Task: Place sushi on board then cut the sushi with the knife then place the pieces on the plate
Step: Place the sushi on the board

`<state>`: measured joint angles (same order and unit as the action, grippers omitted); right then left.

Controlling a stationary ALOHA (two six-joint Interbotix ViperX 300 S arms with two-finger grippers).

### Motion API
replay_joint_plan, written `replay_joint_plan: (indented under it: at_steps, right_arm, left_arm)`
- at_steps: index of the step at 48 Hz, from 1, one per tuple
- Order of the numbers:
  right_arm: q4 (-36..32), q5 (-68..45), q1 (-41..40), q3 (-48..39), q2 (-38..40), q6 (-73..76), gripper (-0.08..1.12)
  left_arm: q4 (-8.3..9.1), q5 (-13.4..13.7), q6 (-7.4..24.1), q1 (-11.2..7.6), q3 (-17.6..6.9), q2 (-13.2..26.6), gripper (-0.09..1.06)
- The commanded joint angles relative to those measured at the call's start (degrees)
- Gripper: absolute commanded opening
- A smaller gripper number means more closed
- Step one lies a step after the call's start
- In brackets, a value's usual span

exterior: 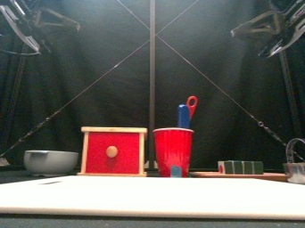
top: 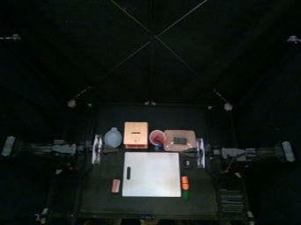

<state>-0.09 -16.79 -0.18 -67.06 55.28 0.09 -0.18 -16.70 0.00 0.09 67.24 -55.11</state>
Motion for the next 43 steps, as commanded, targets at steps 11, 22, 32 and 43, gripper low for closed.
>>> replay_joint_plan:
  at_steps: [11,22,32,43]
  right_arm:
    - [2.64,4.22,-5.54,2.02,-3.34,0.53,0.03]
    - [3.69,18.98,-13.27,6.68,-7.82,0.35,0.03]
    - [3.08,32.26,-20.3,10.2,-12.74,-0.62,0.11]
    - [-1.76,35.6,-22.85,10.81,-17.93,-0.79,0.39]
  left_arm:
    - [0.18,-6.15,0.35,-0.26,-2.2,8.53,-0.03]
    - [0.35,-7.03,0.35,-0.35,-3.87,14.24,-0.02]
    - [0.35,-7.65,0.44,-0.35,-3.87,17.58,-0.02]
    - [0.26,-7.73,0.44,0.09,-3.78,18.28,-0.02]
